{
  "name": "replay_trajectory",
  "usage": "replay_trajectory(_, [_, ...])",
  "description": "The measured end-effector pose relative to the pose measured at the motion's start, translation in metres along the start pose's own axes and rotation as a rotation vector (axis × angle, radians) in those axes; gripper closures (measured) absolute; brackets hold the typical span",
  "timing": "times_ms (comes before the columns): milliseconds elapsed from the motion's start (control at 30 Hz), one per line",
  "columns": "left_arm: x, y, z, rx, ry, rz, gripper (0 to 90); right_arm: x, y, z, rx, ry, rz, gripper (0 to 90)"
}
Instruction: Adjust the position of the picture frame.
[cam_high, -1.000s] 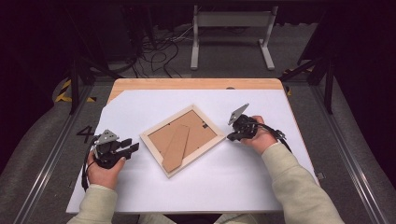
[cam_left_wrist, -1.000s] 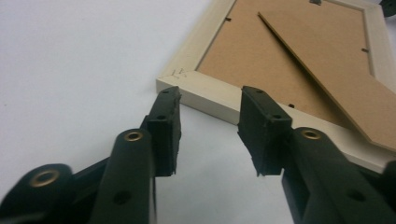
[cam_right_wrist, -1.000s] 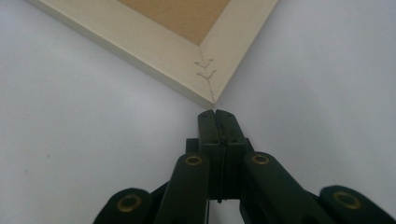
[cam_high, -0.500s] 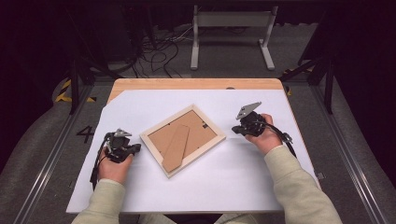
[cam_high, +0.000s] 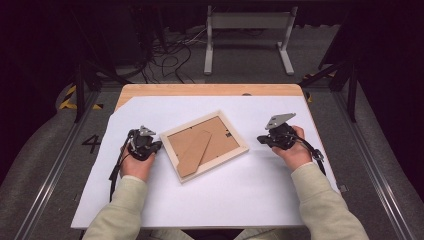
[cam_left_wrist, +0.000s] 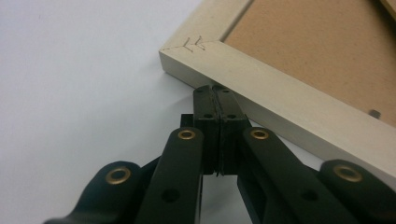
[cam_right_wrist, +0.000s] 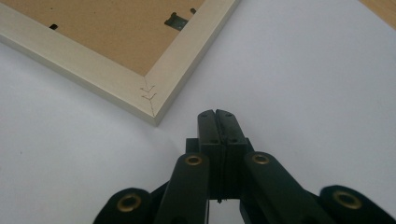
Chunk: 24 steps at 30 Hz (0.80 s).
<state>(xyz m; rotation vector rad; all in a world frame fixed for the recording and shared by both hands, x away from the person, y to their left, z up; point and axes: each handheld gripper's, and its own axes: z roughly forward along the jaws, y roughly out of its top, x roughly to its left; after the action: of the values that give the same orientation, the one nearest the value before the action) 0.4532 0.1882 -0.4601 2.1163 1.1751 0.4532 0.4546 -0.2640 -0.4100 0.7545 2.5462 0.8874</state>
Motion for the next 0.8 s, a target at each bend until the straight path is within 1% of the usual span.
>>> replay_trajectory(33, [0.001, 0.002, 0.005, -0.032, -0.008, -0.011, 88.5, 0.0, -0.002, -0.001, -0.006, -0.001, 0.007, 90.0])
replay_trajectory(67, [0.001, 0.002, 0.005, -0.032, -0.008, -0.011, 88.4, 0.0, -0.007, -0.005, -0.01, -0.009, 0.017, 90.0])
replay_trajectory(100, [0.001, 0.004, 0.012, -0.058, -0.03, -0.025, 88.7, -0.001, -0.011, -0.007, -0.015, -0.012, 0.029, 90.0])
replay_trajectory(133, [0.001, 0.004, 0.012, -0.058, -0.03, -0.025, 89.0, -0.001, -0.011, -0.007, -0.015, -0.012, 0.029, 90.0])
replay_trajectory(167, [-0.001, 0.01, 0.013, -0.026, -0.028, -0.019, 89.5, -0.001, -0.018, -0.012, -0.03, -0.017, 0.051, 90.0])
replay_trajectory(200, [-0.003, 0.012, 0.014, -0.025, -0.028, -0.014, 89.5, 0.0, -0.022, -0.014, -0.033, -0.017, 0.06, 90.0])
replay_trajectory(267, [-0.006, 0.014, 0.019, -0.057, -0.047, -0.019, 89.4, 0.002, -0.027, -0.018, -0.045, -0.025, 0.073, 90.0])
replay_trajectory(333, [-0.007, 0.015, 0.023, -0.069, -0.054, -0.013, 88.4, 0.006, -0.032, -0.021, -0.064, -0.028, 0.086, 90.0])
replay_trajectory(367, [-0.007, 0.016, 0.024, -0.074, -0.047, -0.015, 88.1, 0.008, -0.033, -0.022, -0.072, -0.029, 0.089, 90.0])
replay_trajectory(433, [-0.006, 0.019, 0.025, -0.055, -0.043, -0.012, 87.7, 0.013, -0.037, -0.024, -0.092, -0.033, 0.102, 90.0])
replay_trajectory(467, [-0.004, 0.021, 0.025, -0.064, -0.033, -0.008, 86.1, 0.014, -0.038, -0.024, -0.1, -0.035, 0.109, 90.0])
replay_trajectory(500, [-0.004, 0.021, 0.025, -0.064, -0.033, -0.008, 83.1, 0.016, -0.04, -0.024, -0.11, -0.039, 0.12, 90.0])
replay_trajectory(533, [-0.005, 0.021, 0.023, -0.077, -0.036, -0.013, 83.1, 0.016, -0.04, -0.024, -0.11, -0.039, 0.12, 90.0])
replay_trajectory(567, [-0.007, 0.022, 0.02, -0.083, -0.036, 0.005, 78.7, 0.019, -0.041, -0.019, -0.092, -0.041, 0.122, 90.0])
replay_trajectory(600, [-0.007, 0.022, 0.02, -0.083, -0.036, 0.005, 77.1, 0.019, -0.041, -0.019, -0.092, -0.041, 0.122, 90.0])
replay_trajectory(633, [-0.008, 0.022, 0.017, -0.087, -0.044, 0.017, 75.9, 0.021, -0.04, -0.013, -0.077, -0.043, 0.119, 90.0])
replay_trajectory(667, [-0.01, 0.022, 0.01, -0.09, -0.04, 0.045, 75.1, 0.021, -0.039, -0.009, -0.067, -0.044, 0.115, 90.0])
replay_trajectory(800, [-0.011, 0.017, -0.006, -0.105, -0.042, 0.063, 72.2, 0.02, -0.033, 0.003, -0.048, -0.044, 0.113, 90.0])
